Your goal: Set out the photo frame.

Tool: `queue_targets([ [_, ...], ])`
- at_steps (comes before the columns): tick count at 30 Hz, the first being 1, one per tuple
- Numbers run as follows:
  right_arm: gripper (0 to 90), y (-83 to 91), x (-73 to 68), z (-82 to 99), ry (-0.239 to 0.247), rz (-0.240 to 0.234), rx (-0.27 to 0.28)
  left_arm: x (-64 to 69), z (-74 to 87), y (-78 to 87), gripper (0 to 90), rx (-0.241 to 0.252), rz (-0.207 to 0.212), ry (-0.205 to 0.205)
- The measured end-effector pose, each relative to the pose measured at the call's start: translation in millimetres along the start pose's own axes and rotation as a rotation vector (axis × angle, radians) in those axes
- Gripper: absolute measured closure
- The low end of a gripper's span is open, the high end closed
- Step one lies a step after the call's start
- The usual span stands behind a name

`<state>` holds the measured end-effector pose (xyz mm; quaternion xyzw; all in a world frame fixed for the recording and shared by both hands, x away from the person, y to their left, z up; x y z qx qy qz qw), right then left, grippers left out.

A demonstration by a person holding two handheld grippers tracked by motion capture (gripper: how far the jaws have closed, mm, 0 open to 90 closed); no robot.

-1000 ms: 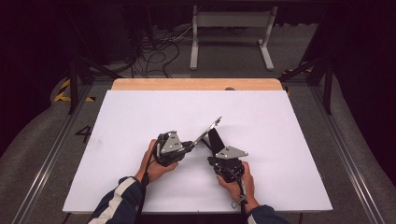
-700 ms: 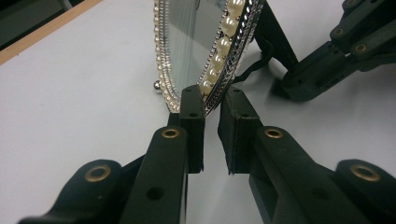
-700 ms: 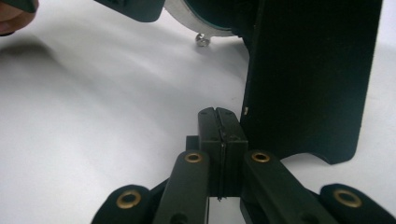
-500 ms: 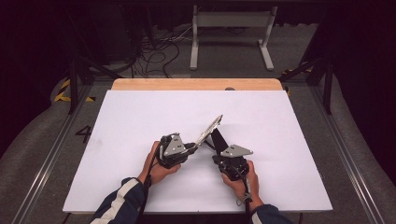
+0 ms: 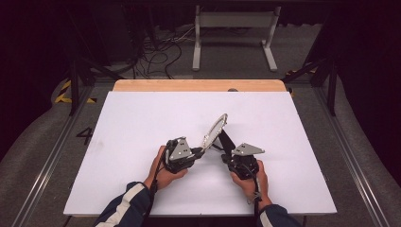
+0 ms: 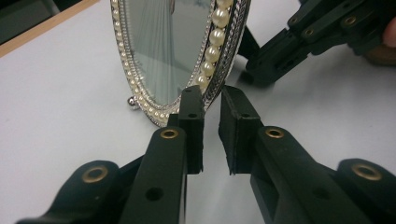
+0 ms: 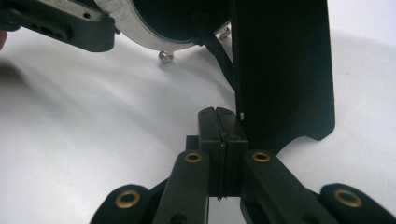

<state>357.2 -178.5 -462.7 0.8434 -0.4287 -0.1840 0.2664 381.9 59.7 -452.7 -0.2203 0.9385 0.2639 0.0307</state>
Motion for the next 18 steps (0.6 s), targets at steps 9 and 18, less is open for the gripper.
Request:
queue_targets([
  [9, 90.0, 0.2, -0.2, -1.2, 0.029, 0.006, -0.009, 1.8, -8.9, -10.8, 61.8, 0.0, -0.048, -0.022],
  [18, 90.0, -0.9, -1.1, -0.3, 0.018, 0.017, -0.005, -3.5, -2.9, -26.0, 55.1, -0.031, -0.101, 0.034],
])
Point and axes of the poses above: each handheld gripper's, and its own axes: y roughly backward along the jaws, z roughly out of its underside, x roughly to its right, the point moved 1 cm from there along -y, roughly forward along the jaws, and after that the axes turned 4 degrees about -y, right-handed, at the moved point
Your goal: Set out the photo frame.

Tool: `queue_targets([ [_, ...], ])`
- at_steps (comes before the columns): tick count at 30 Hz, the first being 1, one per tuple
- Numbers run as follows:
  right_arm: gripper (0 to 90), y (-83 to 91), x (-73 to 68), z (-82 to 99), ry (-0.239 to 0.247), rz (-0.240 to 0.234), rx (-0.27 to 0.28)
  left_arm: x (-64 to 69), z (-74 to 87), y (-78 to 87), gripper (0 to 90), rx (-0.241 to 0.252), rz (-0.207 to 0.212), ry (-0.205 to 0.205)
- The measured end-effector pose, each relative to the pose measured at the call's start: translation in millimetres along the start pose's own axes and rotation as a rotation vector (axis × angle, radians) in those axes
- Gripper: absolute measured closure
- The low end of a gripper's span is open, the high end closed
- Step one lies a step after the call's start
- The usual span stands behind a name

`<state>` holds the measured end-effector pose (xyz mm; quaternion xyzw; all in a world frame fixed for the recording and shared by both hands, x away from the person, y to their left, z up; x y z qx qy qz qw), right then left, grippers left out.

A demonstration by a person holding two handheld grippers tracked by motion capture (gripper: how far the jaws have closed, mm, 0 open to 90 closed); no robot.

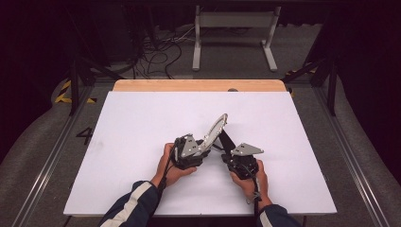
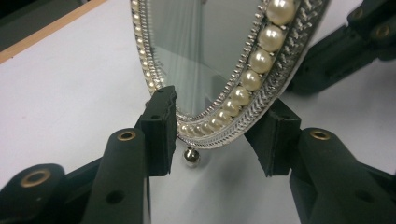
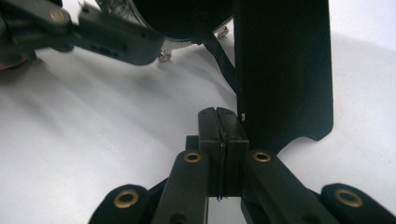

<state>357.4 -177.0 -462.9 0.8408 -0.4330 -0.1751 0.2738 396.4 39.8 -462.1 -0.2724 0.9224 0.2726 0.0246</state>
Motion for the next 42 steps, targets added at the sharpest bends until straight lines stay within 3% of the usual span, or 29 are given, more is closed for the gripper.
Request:
queue_targets([
  [2, 90.0, 0.0, -0.8, 0.0, 0.0, -0.003, 0.003, 2.1, -0.2, 2.9, 65.1, 0.026, 0.026, -0.017],
  [4, 90.0, -0.5, -2.4, 0.3, 0.006, -0.001, -0.003, 5.4, -3.0, 4.6, 67.6, 0.023, 0.017, -0.06],
  [8, 90.0, -0.9, -2.4, -0.2, 0.006, 0.008, -0.001, 5.1, -3.4, 5.5, 69.7, 0.015, 0.007, -0.077],
  [9, 90.0, -0.9, -2.1, -0.3, 0.005, 0.005, -0.003, 6.4, -4.2, 6.0, 70.6, 0.008, -0.005, -0.09],
  [10, 90.0, -1.2, -2.3, -0.3, 0.009, 0.006, -0.002, 9.5, -5.4, 7.8, 71.8, -0.009, -0.029, -0.128],
  [12, 90.0, -1.3, -2.8, -0.7, 0.017, 0.005, -0.004, 11.4, -4.7, 10.1, 73.3, -0.016, -0.036, -0.141],
  [17, 90.0, -0.7, -4.8, -0.6, 0.026, -0.014, -0.011, 12.7, -3.2, 13.6, 74.2, -0.012, -0.035, -0.133],
  [23, 90.0, 3.6, -4.0, 0.5, 0.028, -0.028, -0.019, 22.9, -4.6, 17.7, 74.1, -0.019, -0.03, -0.151],
  [31, 90.0, 6.3, 3.1, 1.5, 0.017, -0.024, -0.034, 28.9, -4.5, 17.2, 71.6, -0.009, -0.02, -0.114],
  [42, 90.0, 6.3, 15.4, 1.0, -0.011, 0.001, -0.02, 24.2, -2.3, 23.3, 69.6, 0.014, 0.066, -0.066],
])
Point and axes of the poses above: each handheld gripper's, and its own axes: y roughly backward along the jaws, z roughly out of its underside, x roughly to its right, the point moved 1 cm from there along -y, roughly forward along the jaws, and after that the axes turned 4 degrees about -y, right-handed, at the moved point
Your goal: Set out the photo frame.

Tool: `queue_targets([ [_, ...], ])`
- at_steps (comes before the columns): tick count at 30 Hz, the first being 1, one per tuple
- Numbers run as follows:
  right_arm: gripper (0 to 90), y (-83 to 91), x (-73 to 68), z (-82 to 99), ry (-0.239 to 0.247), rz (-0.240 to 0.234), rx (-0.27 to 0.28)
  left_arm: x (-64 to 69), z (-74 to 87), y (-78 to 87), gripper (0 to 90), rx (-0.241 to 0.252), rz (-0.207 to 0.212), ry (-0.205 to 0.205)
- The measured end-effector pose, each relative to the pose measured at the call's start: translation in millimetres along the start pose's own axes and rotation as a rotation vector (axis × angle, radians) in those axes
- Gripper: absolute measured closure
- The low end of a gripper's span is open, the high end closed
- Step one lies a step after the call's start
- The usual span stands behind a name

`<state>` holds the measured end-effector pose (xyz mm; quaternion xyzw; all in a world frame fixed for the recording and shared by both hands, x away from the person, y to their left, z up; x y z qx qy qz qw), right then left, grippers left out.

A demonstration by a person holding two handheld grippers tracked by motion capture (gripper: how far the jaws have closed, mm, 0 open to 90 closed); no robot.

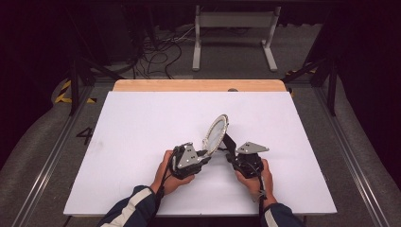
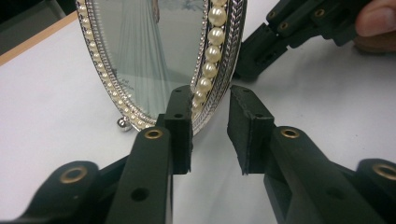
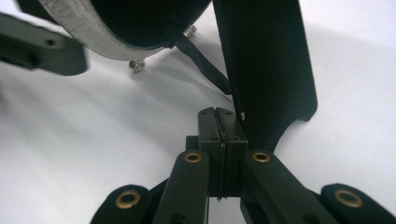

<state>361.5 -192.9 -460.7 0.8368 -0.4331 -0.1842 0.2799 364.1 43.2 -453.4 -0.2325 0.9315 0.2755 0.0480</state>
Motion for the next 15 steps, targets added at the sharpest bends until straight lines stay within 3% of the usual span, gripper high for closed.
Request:
queue_targets([
  [3, 90.0, -0.5, 3.7, -0.3, -0.007, 0.004, 0.004, -3.9, 2.2, 11.5, 66.3, 0.005, 0.003, 0.017],
  [6, 89.7, -1.0, 7.0, -0.2, -0.016, 0.002, 0.014, -9.8, 9.2, 31.8, 60.9, -0.012, -0.016, 0.043],
  [9, 83.2, 2.2, 4.8, -0.1, -0.02, 0.005, 0.021, -15.5, 22.5, 57.9, 52.1, -0.023, -0.044, 0.081],
  [11, 78.6, 6.6, 0.5, -0.7, -0.008, -0.016, 0.04, -19.3, 35.9, 76.9, 46.1, -0.038, -0.041, 0.126],
  [15, 71.0, 16.4, -10.9, -1.9, 0.022, -0.07, 0.082, -19.7, 59.9, 104.8, 38.2, -0.067, -0.066, 0.15],
])
Point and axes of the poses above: each handheld gripper's, and its own axes: y roughly backward along the jaws, z roughly out of its underside, x roughly to its right, the point moved 1 cm from there along -y, roughly forward along the jaws, and after that the axes turned 4 degrees about -y, right-handed, at the moved point
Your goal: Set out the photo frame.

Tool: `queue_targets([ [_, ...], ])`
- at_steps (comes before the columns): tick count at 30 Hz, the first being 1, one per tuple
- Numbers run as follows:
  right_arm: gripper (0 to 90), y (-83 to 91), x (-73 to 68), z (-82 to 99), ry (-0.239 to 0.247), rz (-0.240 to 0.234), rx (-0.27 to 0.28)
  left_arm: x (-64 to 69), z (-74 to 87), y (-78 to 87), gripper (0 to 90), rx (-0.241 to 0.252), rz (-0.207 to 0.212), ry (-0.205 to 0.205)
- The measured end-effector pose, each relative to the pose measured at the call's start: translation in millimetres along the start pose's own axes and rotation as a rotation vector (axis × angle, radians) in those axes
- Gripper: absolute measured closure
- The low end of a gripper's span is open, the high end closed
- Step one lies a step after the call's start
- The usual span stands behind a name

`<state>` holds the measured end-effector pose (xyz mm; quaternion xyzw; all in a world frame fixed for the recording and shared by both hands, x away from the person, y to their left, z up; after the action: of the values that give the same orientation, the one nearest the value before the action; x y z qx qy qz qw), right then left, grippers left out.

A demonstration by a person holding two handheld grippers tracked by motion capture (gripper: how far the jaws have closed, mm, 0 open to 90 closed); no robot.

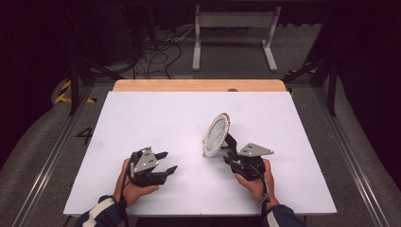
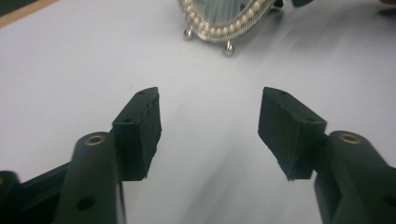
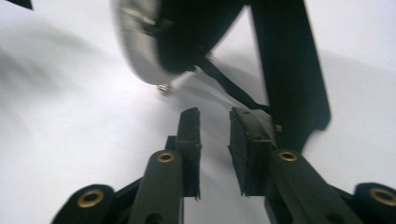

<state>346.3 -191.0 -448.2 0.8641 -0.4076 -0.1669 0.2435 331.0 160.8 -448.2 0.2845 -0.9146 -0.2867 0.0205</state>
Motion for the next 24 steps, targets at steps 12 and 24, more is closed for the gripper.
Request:
queue_targets([
  [12, 47.2, -12.1, -30.6, -7.9, 0.009, -0.027, 0.066, 2.5, 30.4, 14.7, 16.2, -0.093, -0.072, -0.009],
  [24, 50.6, -29.6, -30.3, -20.4, -0.073, 0.008, 0.144, 4.9, 43.1, 32.5, 15.9, -0.102, -0.119, 0.026],
])
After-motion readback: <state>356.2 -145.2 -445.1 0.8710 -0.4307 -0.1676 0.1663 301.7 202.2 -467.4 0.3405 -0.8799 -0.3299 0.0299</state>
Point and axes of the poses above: each handheld gripper's, and its own axes: y roughly backward along the jaws, z roughly out of its underside, x roughly to its right, the point moved 1 cm from there along -y, roughly forward along the jaws, and after that the axes turned 4 degrees about -y, right-handed, at the moved point
